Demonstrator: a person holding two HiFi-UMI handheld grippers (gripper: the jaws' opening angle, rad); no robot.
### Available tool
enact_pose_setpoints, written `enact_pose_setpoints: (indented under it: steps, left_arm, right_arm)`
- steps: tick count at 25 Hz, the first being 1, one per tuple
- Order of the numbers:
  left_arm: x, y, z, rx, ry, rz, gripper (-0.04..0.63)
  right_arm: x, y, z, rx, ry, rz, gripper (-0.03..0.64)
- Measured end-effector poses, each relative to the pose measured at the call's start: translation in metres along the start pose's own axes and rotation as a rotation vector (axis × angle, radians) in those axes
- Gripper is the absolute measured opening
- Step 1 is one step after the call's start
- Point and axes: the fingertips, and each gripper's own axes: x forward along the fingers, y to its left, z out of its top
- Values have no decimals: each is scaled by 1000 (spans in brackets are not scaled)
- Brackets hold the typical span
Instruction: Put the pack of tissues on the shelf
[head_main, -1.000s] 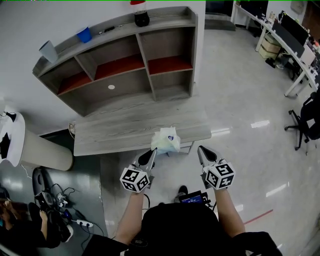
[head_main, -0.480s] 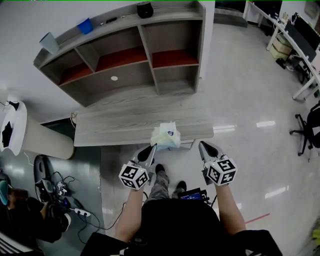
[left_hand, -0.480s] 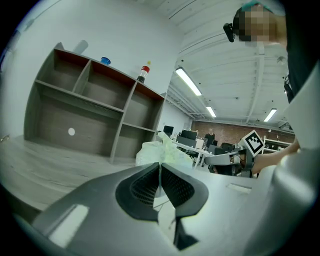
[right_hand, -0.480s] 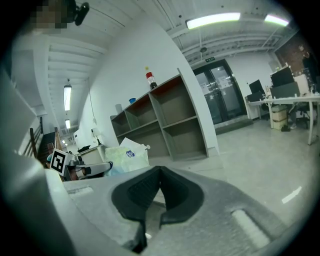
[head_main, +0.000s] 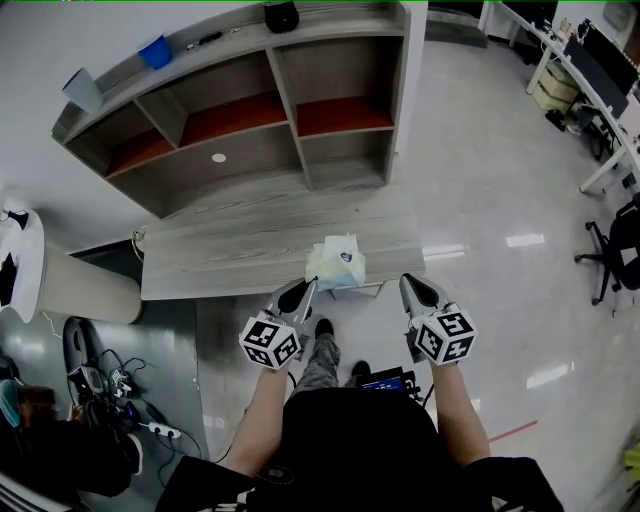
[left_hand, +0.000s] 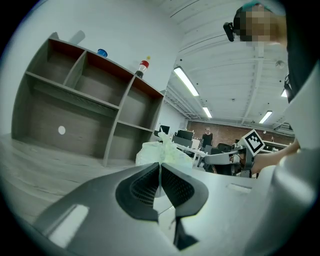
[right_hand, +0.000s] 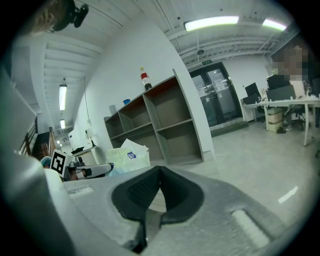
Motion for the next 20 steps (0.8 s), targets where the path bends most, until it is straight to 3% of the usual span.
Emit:
enact_pose_setpoints:
  steps: [20]
  left_arm:
    - [92,99,57,37,26,-135,9]
  right_arm:
    - [124,-13,70,-7,-50,-76,0]
